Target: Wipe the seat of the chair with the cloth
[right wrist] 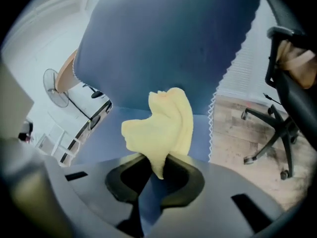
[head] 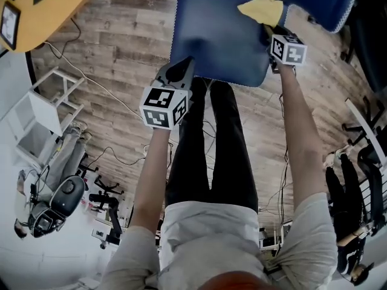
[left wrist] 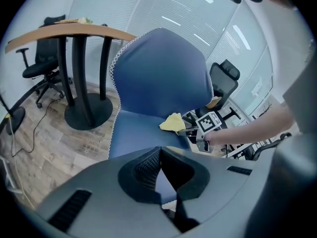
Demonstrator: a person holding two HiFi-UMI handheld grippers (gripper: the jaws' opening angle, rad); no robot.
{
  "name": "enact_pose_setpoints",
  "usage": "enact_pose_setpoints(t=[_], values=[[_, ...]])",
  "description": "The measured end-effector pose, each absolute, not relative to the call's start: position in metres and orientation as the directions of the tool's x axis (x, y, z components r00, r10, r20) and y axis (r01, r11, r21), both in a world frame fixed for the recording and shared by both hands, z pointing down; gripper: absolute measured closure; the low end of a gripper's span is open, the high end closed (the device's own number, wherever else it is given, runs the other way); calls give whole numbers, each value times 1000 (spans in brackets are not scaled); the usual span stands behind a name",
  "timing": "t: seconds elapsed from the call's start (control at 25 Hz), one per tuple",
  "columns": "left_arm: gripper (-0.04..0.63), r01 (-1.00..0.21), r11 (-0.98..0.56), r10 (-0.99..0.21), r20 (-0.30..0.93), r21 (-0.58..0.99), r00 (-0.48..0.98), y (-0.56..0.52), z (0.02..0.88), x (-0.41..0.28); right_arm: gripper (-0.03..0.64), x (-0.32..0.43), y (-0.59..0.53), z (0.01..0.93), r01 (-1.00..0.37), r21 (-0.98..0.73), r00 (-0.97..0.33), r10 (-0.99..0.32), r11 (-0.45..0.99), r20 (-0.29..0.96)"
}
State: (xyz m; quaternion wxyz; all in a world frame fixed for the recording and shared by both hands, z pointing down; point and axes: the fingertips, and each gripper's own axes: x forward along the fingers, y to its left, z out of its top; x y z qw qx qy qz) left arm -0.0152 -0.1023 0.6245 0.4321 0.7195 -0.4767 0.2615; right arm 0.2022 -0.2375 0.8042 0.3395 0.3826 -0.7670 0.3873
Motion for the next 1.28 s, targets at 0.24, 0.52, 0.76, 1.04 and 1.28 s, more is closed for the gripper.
enact_pose_setpoints(t=[0.24,0.52,0.76,1.04,1.28], values=[[569,-904,-196,-447,785,381,428,-94,622,-13,554,209,-232,803,-901,-392,-432,-435,183,790],[569,-898,-212,-425,790,387,441,-79,626,-5,554,208,-214,803,-895,-447,-393,-470,-3,790],[569,-893,-229,-418,789,388,450,-74,628,6,554,206,-195,802,-867,-495,-410,-470,-67,782],[569,-885,-249,-410,786,392,464,-68,628,22,554,202,-167,802,-832,-547,-451,-466,-89,761],[569,-876,-280,-391,787,393,478,-64,627,37,554,198,-146,802,-824,-561,-470,-456,-81,756]])
